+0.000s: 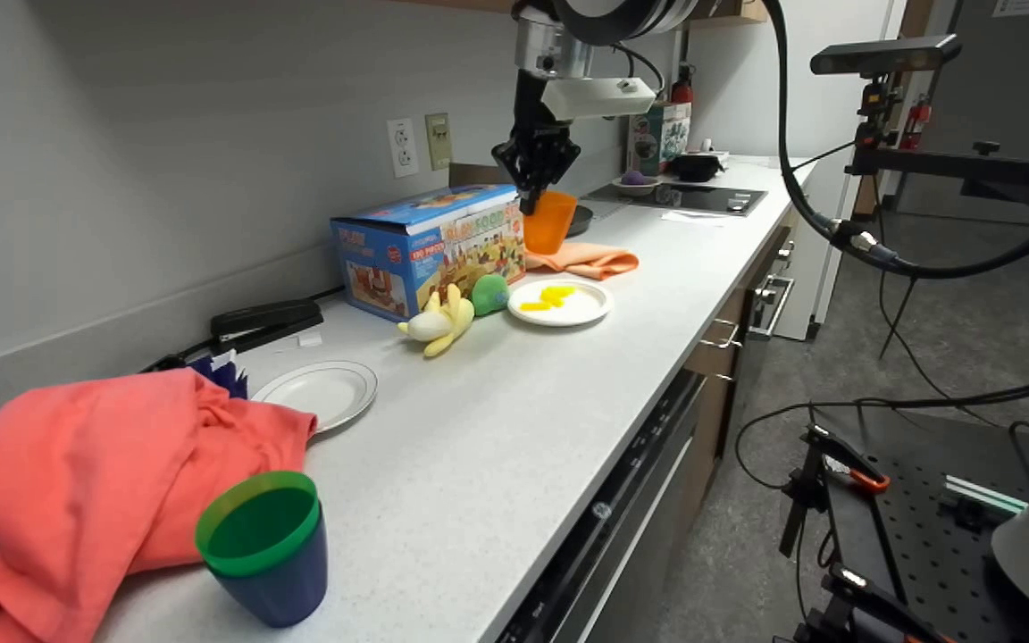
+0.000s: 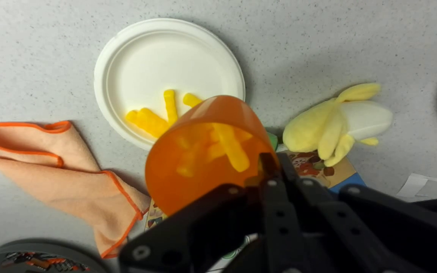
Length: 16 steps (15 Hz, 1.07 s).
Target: Pick up the orange cup and pour the fries out of the cup and onto the white plate
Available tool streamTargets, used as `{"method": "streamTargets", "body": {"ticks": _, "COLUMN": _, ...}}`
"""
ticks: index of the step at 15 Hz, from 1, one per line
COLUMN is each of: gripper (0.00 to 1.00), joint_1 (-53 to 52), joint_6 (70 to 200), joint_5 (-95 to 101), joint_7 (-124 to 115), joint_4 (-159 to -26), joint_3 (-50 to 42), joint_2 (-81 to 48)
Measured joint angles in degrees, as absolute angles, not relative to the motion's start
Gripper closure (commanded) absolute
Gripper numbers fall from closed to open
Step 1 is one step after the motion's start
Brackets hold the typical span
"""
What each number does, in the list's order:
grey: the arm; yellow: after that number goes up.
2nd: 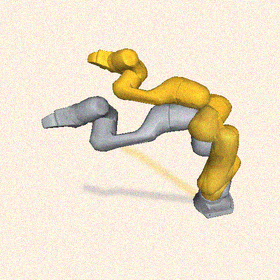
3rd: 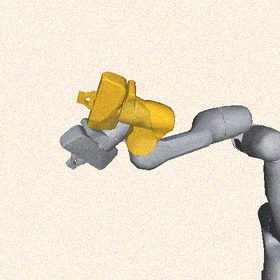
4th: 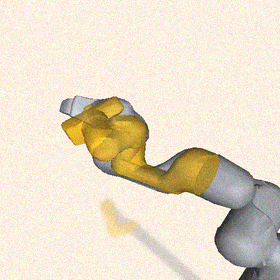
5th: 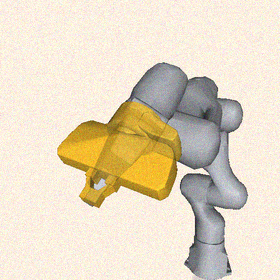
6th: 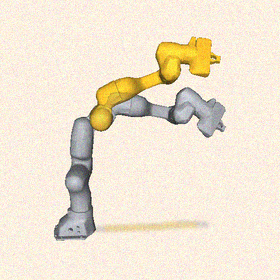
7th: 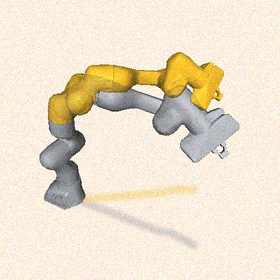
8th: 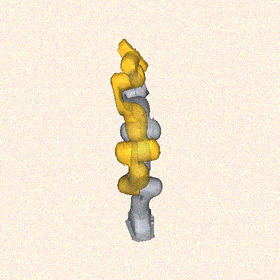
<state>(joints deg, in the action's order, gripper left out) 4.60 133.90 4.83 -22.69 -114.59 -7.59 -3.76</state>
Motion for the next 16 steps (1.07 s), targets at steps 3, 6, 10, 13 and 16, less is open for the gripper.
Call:
{"method": "streamTargets", "body": {"ticks": 3, "gripper": 0.99, "joint_1": 4.7, "joint_6": 133.3, "joint_5": 2.5, "joint_7": -22.3, "joint_4": -114.6, "joint_3": -7.6, "joint_2": -4.1}}
{"method": "streamTargets", "body": {"ticks": 6, "gripper": 0.99, "joint_1": 5.8, "joint_6": 131.7, "joint_5": -3.7, "joint_7": -20.8, "joint_4": -114.5, "joint_3": -7.7, "joint_2": -5.0}}
{"method": "streamTargets", "body": {"ticks": 10, "gripper": 0.99, "joint_1": 8.6, "joint_6": 128.7, "joint_5": -13.8, "joint_7": -18.1, "joint_4": -113.6, "joint_3": -8.9, "joint_2": -7.0}}
{"method": "streamTargets", "body": {"ticks": 13, "gripper": 0.99, "joint_1": 11.4, "joint_6": 126.1, "joint_5": -21.1, "joint_7": -15.7, "joint_4": -112.1, "joint_3": -10.0, "joint_2": -8.5}}
{"method": "streamTargets", "body": {"ticks": 16, "gripper": 0.99, "joint_1": 14.1, "joint_6": 121.7, "joint_5": -29.0, "joint_7": -13.3, "joint_4": -109.4, "joint_3": -10.5, "joint_2": -10.1}}
